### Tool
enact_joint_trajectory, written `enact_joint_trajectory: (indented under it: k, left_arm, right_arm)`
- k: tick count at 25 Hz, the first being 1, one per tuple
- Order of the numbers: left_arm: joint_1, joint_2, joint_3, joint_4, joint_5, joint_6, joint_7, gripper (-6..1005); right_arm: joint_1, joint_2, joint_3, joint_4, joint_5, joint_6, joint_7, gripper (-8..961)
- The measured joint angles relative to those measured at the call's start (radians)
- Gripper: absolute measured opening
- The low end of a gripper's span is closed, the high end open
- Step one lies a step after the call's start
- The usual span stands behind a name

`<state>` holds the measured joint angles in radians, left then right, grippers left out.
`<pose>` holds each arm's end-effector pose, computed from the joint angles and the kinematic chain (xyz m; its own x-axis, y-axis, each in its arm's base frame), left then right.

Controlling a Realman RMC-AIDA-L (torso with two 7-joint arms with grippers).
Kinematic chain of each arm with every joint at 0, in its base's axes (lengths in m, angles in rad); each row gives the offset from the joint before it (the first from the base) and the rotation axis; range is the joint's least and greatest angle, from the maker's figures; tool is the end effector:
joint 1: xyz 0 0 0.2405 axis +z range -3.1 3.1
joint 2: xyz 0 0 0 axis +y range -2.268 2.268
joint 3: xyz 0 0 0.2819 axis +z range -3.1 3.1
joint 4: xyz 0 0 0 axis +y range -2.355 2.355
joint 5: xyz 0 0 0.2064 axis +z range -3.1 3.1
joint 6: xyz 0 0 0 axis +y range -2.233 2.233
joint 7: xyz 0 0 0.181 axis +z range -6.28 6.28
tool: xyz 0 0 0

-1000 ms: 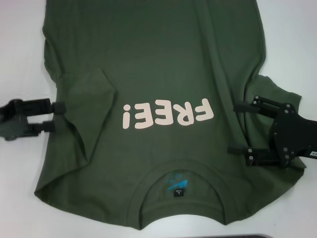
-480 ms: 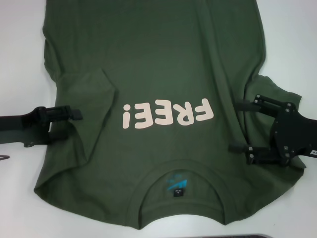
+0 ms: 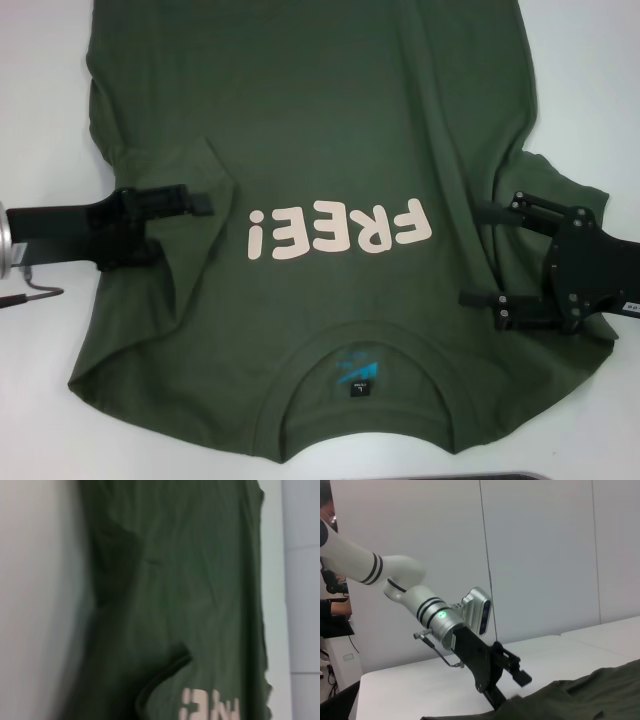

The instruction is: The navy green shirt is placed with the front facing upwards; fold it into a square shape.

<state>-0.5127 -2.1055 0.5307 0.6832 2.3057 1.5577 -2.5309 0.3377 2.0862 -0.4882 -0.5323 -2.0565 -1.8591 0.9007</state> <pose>-0.3083 0.3283 -0.0552 -0.1425 0.9481 0.2842 0.9640 0.0678 0.2572 0.2987 0.2529 -0.0404 0.7580 -0.1121 -0.6426 -0.2926 -0.9389 -0.1813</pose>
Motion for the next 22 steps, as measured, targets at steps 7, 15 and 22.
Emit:
enact_joint_trajectory:
  k: [7, 15, 22]
  left_arm:
    - [-0.005, 0.033, -0.013, -0.049, -0.201, 0.244, 0.146, 878]
    - [0.080, 0.091, -0.091, -0.030, -0.188, 0.168, 0.124, 877]
    - [0.089, 0.083, -0.112, 0.042, -0.199, 0.447, 0.557, 878]
  right_arm:
    - [0.002, 0.000, -0.001, 0.001, -0.002, 0.006, 0.000, 927]
    - [0.006, 0.001, -0.001, 0.003, 0.003, 0.012, 0.004, 926]
    - [0.018, 0.001, 0.003, -0.001, 0.008, 0.002, 0.112, 921]
